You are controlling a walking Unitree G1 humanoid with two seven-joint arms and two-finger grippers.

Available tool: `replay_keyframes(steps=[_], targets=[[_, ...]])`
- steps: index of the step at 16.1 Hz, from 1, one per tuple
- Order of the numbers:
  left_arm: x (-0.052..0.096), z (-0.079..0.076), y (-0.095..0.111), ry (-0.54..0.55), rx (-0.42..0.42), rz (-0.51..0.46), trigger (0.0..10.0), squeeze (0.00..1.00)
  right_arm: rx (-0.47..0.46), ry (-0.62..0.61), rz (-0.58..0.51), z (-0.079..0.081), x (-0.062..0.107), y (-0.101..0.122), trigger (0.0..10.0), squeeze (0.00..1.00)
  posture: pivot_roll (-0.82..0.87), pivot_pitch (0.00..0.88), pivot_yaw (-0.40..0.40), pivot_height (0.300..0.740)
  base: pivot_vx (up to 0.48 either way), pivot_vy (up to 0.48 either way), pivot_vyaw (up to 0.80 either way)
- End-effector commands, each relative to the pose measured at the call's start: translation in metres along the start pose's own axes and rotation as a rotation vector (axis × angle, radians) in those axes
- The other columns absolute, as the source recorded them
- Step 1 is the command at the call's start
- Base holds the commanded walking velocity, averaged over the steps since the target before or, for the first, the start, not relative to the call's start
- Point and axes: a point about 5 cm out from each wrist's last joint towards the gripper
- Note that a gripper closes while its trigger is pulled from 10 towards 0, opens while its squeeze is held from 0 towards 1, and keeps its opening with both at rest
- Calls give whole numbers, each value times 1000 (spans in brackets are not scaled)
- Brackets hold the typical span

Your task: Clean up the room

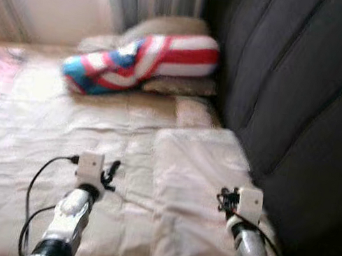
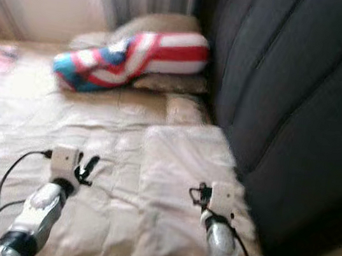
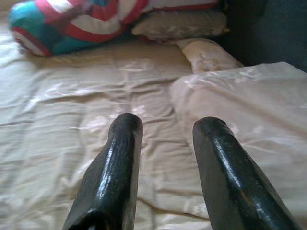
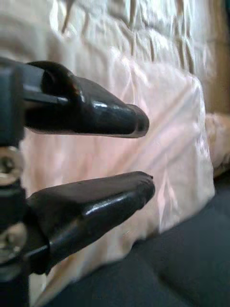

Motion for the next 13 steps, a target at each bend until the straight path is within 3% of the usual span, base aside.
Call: replay_keyframes(steps=[1, 4, 13], targets=[[0, -2, -1, -2, 9, 10, 10000, 0, 10, -6, -4, -4, 0, 2, 10000, 0, -44, 32, 9, 740, 0, 300, 800], [0, -1, -1, 0, 9, 10, 10000, 0, -24, -12, -6, -4, -1, 2, 10000, 0, -41, 30, 8, 740, 0, 299, 267], [-1, -2, 0, -7, 6, 11, 10000, 0, 7, -2, 3, -4, -2, 3, 10000, 0, -43, 8, 22, 740, 0, 300, 0]])
Point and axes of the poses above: a point about 5 cm out from each wrist's last joint towards the gripper, its own x axis pointing back from the gripper into the wrist, its own y axis along the axis of the wrist's last joint, z = x × y
